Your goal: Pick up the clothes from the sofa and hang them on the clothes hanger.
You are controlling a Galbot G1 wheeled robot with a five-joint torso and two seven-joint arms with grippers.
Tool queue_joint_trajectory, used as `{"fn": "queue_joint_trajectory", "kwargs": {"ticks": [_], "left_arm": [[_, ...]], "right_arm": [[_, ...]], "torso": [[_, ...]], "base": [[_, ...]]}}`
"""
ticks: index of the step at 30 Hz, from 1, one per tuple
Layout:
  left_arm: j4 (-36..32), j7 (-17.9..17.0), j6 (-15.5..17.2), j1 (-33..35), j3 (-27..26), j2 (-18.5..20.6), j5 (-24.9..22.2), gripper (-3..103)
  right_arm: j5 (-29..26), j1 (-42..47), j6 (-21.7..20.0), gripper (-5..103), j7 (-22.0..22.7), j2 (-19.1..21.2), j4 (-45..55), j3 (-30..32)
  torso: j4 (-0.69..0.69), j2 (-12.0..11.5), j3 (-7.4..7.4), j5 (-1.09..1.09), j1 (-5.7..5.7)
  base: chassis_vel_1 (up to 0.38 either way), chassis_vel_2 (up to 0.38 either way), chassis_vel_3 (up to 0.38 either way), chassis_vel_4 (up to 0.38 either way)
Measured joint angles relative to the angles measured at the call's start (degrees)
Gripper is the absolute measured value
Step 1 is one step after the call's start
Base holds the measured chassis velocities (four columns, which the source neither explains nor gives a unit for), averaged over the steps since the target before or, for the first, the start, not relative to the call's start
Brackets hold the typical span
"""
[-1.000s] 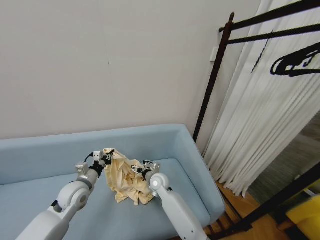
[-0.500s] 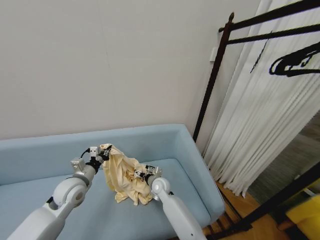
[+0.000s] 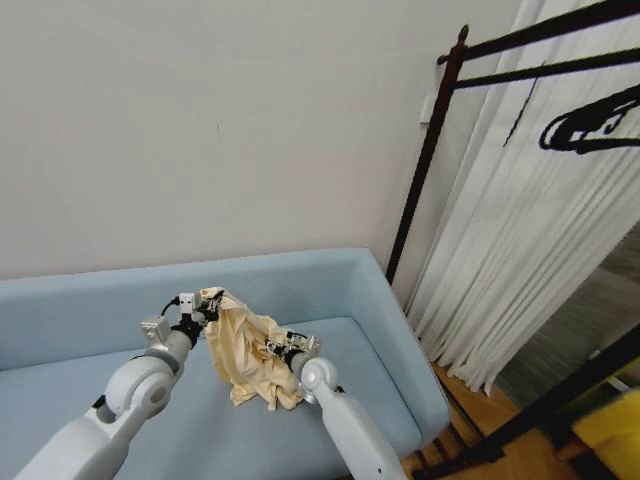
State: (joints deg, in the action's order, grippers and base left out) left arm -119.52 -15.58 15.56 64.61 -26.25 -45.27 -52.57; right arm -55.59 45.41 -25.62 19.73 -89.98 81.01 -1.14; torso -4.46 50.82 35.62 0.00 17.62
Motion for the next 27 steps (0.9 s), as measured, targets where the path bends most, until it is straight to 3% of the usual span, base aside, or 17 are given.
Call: {"fn": "queue_joint_trajectory", "kwargs": {"ticks": [2, 4, 7, 11, 13, 23, 27], "left_arm": [[0.0, 0.0, 0.0, 0.0, 0.0, 0.0, 0.0, 1], [0.0, 0.0, 0.0, -0.1, 0.0, 0.0, 0.0, 1], [-0.1, 0.0, 0.0, -0.2, 0.1, 0.0, 0.0, 1], [-0.3, 0.0, 0.0, -0.1, 0.2, -0.2, 0.0, 1], [-0.5, 0.0, 0.0, 0.0, 0.1, -0.1, 0.0, 1], [-1.1, 0.6, 0.0, 0.0, -0.4, 0.2, -1.2, 1], [-1.5, 1.4, 0.0, -0.2, -0.6, 0.5, -2.0, 1]], "right_arm": [[0.3, 0.0, 0.1, 43, -0.1, 0.1, 0.1, -0.1], [0.5, 0.0, 0.1, 43, -0.1, 0.1, 0.2, -0.1], [0.9, 0.1, 0.2, 27, 0.0, 0.4, 0.9, -0.2], [2.0, 0.0, 0.4, 16, 0.0, 0.6, 1.0, -0.5], [3.7, 0.0, 0.7, 5, 0.0, 0.9, 1.1, -0.6], [14.0, -1.1, 2.4, 1, -3.9, 5.4, 5.6, 1.8], [16.0, -2.4, 3.2, 1, -3.4, 7.2, 7.9, 3.2]], "torso": [[0.0, 0.0, 0.0, 0.0, 0.0], [0.0, 0.0, 0.0, 0.0, 0.0], [0.0, 0.0, 0.0, 0.0, 0.0], [0.0, 0.0, 0.0, 0.0, 0.0], [0.0, 0.0, 0.0, 0.0, 0.0], [0.0, 0.0, 0.0, 0.0, 0.0], [0.0, 0.0, 0.0, 0.01, 0.0]], "base": [[0.0, 0.0, 0.0, 0.0], [0.0, 0.0, 0.0, 0.0], [0.0, 0.0, 0.0, 0.0], [0.0, 0.0, 0.0, 0.0], [0.0, 0.0, 0.0, 0.0], [0.0, 0.0, 0.0, 0.0], [0.0, 0.0, 0.0, 0.0]]}}
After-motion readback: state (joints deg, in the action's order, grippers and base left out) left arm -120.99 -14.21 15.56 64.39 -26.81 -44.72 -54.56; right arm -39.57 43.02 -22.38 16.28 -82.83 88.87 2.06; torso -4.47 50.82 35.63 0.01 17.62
